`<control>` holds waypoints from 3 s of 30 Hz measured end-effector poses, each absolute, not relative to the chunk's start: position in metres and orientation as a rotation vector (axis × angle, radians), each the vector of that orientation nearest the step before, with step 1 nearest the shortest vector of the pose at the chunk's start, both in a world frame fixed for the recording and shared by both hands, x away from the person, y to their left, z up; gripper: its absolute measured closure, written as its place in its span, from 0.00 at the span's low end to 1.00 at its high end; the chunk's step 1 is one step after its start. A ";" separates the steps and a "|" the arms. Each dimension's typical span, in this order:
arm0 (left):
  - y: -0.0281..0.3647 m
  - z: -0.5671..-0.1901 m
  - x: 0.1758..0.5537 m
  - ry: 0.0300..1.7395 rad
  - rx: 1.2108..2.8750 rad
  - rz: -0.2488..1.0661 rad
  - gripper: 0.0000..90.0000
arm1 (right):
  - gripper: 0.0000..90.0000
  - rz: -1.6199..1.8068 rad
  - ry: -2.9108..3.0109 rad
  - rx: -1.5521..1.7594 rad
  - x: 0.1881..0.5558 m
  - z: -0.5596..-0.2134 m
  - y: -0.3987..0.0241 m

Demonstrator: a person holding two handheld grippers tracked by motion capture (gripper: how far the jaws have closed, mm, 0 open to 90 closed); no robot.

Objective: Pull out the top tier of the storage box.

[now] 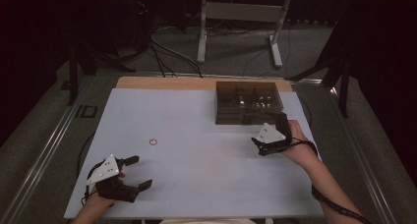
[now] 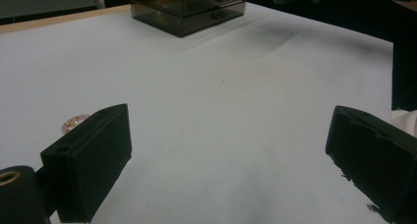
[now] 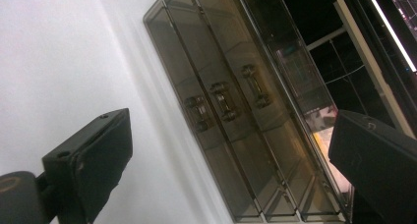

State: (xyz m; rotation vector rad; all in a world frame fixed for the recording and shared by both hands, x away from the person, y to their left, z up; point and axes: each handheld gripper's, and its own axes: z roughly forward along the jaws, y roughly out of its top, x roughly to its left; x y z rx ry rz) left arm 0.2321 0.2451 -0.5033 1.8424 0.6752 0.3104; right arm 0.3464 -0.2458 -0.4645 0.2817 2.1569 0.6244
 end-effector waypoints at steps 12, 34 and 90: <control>0.245 -0.503 0.232 0.674 1.842 0.310 0.06 | 0.04 0.470 2.139 0.203 0.353 -0.472 -0.240; 0.245 -0.504 0.232 0.673 1.847 0.308 0.06 | 0.08 0.202 2.101 0.110 0.360 -0.480 -0.222; 0.247 -0.503 0.232 0.683 1.822 0.295 0.06 | 0.88 -0.030 1.891 -0.029 0.386 -0.502 -0.198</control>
